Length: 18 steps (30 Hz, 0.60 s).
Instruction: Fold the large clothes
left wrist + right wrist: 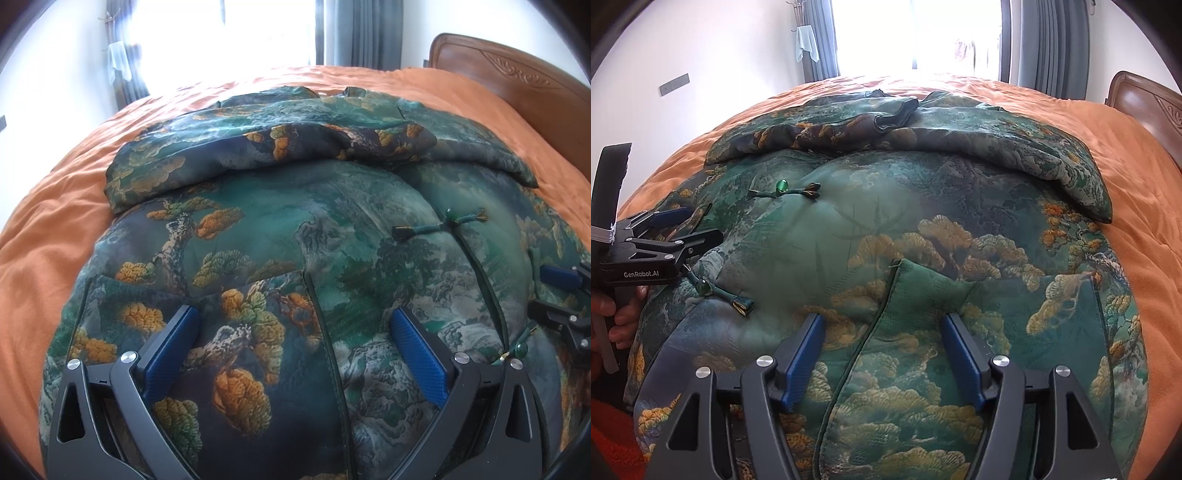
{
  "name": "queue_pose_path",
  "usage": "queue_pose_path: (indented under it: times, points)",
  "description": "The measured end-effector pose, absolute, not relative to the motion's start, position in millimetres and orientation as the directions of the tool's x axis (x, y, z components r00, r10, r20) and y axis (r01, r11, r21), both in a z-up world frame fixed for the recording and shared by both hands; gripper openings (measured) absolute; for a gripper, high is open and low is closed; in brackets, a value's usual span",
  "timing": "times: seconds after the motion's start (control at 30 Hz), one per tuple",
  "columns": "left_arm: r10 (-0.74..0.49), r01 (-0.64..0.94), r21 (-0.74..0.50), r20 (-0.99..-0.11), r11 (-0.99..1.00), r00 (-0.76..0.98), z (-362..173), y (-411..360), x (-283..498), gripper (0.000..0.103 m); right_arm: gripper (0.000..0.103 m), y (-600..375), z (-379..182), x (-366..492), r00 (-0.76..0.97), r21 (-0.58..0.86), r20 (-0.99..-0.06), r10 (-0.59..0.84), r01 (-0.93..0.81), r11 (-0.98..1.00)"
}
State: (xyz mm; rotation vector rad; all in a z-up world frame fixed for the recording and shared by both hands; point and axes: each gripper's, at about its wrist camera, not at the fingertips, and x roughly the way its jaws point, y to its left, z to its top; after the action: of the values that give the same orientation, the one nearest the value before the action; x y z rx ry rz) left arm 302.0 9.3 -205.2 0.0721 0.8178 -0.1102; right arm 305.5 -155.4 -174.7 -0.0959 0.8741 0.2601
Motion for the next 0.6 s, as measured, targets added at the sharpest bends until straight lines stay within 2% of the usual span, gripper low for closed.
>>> queue_pose_path:
  times: [0.3,0.6]
  points:
    - [-0.067,0.128,0.024,-0.753,0.991,0.655,-195.6,14.3,275.2,0.102,0.068,-157.1,-164.3,299.8,0.577,0.044,-0.799,0.169,-0.225,0.973]
    - [-0.064,0.175,0.054,-0.794,0.983,0.605,-181.5,23.4,234.7,0.102,0.068,-180.5,-152.4,255.8,0.503,0.04,-0.844,0.187,-0.287,0.957]
